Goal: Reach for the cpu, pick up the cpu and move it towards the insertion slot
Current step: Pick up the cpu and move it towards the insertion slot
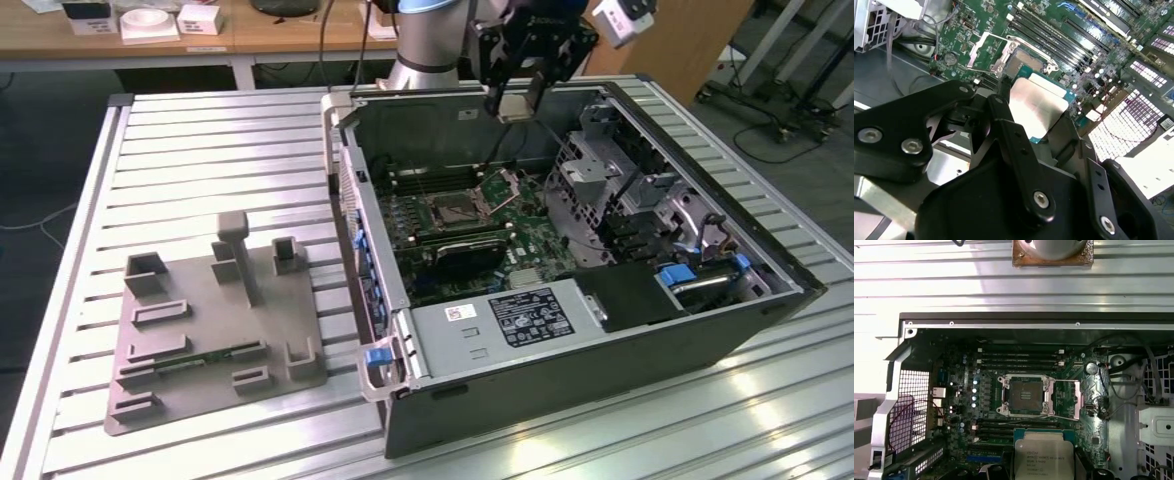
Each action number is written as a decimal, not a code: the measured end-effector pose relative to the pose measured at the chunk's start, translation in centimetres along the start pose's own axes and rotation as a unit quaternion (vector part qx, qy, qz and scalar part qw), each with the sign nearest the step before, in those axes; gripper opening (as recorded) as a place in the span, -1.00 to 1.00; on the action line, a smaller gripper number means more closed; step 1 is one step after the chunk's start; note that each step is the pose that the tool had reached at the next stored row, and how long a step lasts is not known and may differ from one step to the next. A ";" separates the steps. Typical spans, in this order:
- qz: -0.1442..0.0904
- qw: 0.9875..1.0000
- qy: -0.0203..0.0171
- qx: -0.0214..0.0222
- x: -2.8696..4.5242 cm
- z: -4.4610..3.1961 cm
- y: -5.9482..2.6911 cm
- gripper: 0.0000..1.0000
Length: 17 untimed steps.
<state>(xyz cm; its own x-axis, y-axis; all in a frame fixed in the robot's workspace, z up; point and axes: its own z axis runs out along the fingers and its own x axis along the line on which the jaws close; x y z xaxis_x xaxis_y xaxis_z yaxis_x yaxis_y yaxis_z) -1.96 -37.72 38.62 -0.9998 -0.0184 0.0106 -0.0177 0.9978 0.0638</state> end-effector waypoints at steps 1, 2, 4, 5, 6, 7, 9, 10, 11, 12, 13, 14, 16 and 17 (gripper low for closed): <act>0.000 1.000 0.000 0.000 0.04 0.05 0.27 0.08; 0.000 1.000 0.000 0.000 0.09 0.10 0.55 0.08; 0.000 1.000 0.000 0.000 0.19 0.23 1.16 0.08; 0.000 1.000 0.000 0.000 0.30 0.30 1.51 0.08; 0.000 1.000 0.000 0.000 0.48 0.39 1.88 0.08; 0.000 1.000 0.000 0.000 0.72 0.47 2.18 0.08; 0.000 1.000 0.000 0.000 1.18 0.64 2.75 0.08; 0.000 1.000 0.000 0.000 1.39 0.72 3.03 0.08; 0.000 1.000 0.000 0.000 1.53 0.79 3.24 0.08; 0.000 1.000 0.000 0.000 1.59 0.83 3.37 0.08; 0.000 1.000 0.000 0.000 1.59 0.84 3.41 0.08; 0.000 1.000 0.000 0.000 1.59 0.84 3.41 0.08; 0.000 1.000 0.000 0.000 1.59 0.84 3.41 0.08; 0.000 1.000 0.000 0.000 1.59 0.84 3.41 0.08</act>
<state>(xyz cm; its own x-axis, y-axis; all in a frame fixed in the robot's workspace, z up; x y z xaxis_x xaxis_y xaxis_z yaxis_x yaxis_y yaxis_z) -3.62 -34.29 38.01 -0.9998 -0.0185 0.0102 -0.0179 0.9978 0.0639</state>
